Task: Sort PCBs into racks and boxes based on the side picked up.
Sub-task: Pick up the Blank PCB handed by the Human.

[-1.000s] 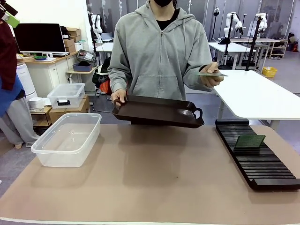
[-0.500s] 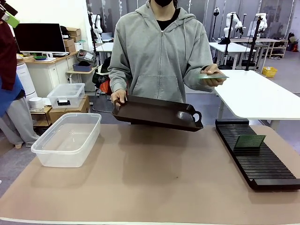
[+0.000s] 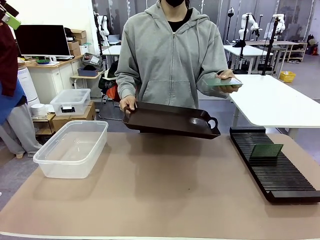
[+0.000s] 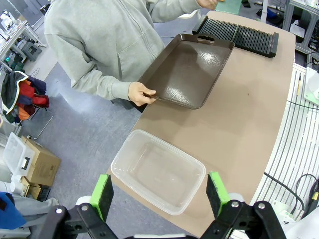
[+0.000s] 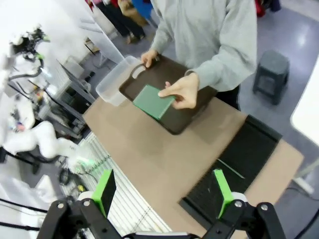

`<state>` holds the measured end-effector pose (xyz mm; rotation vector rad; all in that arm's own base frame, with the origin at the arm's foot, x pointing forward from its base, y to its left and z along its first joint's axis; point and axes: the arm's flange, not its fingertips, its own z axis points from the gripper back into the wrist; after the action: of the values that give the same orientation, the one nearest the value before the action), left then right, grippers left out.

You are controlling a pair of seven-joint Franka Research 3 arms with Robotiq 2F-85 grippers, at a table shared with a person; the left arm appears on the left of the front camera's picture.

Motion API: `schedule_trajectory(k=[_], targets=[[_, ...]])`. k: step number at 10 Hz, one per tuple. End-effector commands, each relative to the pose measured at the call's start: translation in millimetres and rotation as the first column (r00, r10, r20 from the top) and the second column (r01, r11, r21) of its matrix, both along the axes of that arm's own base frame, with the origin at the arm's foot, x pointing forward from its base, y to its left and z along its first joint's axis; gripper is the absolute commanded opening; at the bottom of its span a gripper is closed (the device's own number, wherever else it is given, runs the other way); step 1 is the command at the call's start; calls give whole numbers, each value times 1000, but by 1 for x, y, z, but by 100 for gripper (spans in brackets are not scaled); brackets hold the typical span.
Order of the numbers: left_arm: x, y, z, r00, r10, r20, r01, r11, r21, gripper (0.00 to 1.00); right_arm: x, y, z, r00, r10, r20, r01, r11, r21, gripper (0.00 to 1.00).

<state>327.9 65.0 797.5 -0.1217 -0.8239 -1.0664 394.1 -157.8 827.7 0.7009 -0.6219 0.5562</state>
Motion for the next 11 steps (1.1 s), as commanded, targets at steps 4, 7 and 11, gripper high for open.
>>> schedule_trajectory(k=[4,7,11], targets=[[0,0,-1,1000,2,-1,-2,1000,3,100,30,6,-64,932,-66,-357,112,988,108,100],[0,0,-1,1000,2,-1,-2,1000,3,100,42,5,-113,866,-32,-499,148,970,195,100],[0,0,-1,1000,2,-1,-2,1000,3,100,63,25,-179,840,1,-542,186,939,289,100]])
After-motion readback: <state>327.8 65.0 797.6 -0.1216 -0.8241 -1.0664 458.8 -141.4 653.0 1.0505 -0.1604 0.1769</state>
